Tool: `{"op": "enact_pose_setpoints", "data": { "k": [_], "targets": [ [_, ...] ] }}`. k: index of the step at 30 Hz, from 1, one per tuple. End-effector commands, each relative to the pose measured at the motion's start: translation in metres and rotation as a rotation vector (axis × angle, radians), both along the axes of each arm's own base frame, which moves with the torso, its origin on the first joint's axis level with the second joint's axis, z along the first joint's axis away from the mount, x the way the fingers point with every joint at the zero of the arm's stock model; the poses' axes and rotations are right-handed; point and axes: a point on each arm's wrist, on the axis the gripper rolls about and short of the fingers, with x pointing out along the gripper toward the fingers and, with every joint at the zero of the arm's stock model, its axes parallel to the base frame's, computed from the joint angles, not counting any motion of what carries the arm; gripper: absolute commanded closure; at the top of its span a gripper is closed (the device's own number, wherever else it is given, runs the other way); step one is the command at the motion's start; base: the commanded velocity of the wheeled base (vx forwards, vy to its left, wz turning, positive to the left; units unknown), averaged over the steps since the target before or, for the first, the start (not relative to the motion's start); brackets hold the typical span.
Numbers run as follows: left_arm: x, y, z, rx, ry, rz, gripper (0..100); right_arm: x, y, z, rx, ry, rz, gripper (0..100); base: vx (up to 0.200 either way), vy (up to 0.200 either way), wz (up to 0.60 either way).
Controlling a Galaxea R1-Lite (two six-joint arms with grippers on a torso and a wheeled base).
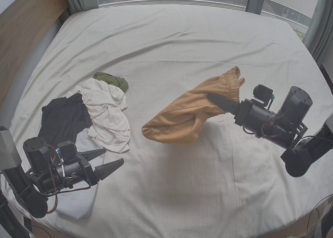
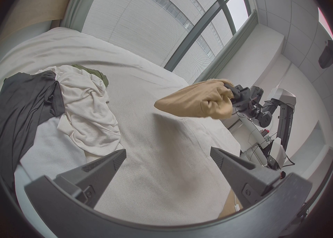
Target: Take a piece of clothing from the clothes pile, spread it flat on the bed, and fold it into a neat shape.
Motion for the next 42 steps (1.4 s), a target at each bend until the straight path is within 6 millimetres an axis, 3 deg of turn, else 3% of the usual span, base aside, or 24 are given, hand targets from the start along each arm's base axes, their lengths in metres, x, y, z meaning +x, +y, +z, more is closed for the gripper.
{"op": "enact_pose_setpoints", "data": {
  "k": [1, 14, 32, 38, 42],
  "targets": [
    [0.001, 0.0, -0.002, 0.001, 0.011, -0.002, 0, 0.016, 0.004, 0.015, 0.02, -0.014, -0.007, 100, 0.0, 0.0, 0.0],
    [-0.001, -0.001, -0.005, 0.004, 0.026, -0.005, 0, 0.07, 0.004, 0.025, 0.057, -0.023, -0.056, 100, 0.0, 0.0, 0.0],
    [-0.005, 0.0, -0.009, 0.005, 0.053, -0.017, 0, 0.14, 0.022, 0.033, 0.09, -0.086, -0.074, 100, 0.0, 0.0, 0.0],
    [-0.006, 0.0, -0.011, 0.006, 0.061, -0.019, 0, 0.165, 0.017, 0.043, 0.102, -0.107, -0.102, 100, 0.0, 0.0, 0.0],
    [-0.006, 0.001, -0.01, 0.006, 0.06, -0.017, 0, 0.187, 0.014, 0.037, 0.098, -0.102, -0.124, 100, 0.0, 0.0, 0.0]
  ]
}}
